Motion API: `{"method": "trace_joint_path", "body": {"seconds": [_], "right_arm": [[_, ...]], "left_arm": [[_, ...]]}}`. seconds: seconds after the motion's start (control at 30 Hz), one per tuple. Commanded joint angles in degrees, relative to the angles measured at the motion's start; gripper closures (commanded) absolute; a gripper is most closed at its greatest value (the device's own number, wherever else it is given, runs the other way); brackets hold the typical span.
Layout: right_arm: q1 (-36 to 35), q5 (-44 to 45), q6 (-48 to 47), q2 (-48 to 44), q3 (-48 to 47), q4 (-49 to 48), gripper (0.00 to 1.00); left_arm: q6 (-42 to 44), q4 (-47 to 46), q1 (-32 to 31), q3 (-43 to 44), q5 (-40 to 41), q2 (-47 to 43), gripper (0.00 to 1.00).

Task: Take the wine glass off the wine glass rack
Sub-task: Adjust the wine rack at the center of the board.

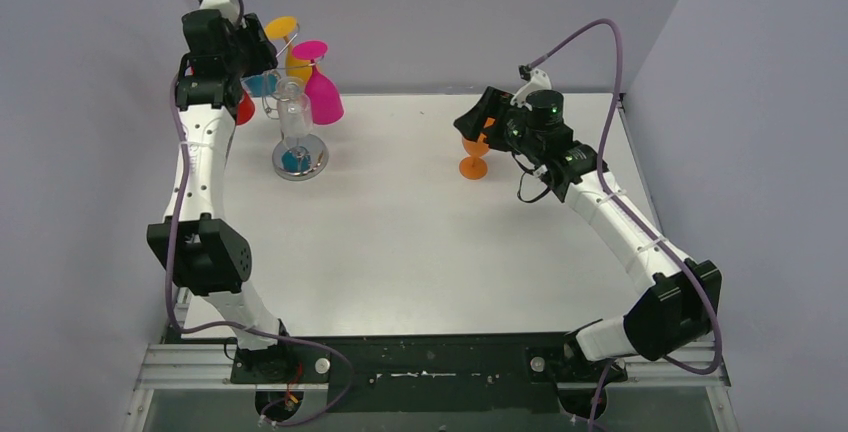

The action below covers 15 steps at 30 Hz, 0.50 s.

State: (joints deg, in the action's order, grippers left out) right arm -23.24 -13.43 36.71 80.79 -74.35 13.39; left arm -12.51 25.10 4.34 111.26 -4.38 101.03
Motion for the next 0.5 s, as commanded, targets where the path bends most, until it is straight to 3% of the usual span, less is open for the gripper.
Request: {"method": "trace_joint_path", "body": {"seconds": [0.0, 0.47], "right_arm": [[0.4, -0.9, -0.3, 1.0, -2.2, -2.0, 0.26], [1.0, -2.0, -0.1, 2.6, -2.7, -2.3, 0.26]], "left_arm": [[2.7, -4.2, 0.3, 2.3, -0.7, 0.8, 0.53], [7.2, -5.1, -0.6, 0.5, -0.2, 2.8, 0.62]]}}
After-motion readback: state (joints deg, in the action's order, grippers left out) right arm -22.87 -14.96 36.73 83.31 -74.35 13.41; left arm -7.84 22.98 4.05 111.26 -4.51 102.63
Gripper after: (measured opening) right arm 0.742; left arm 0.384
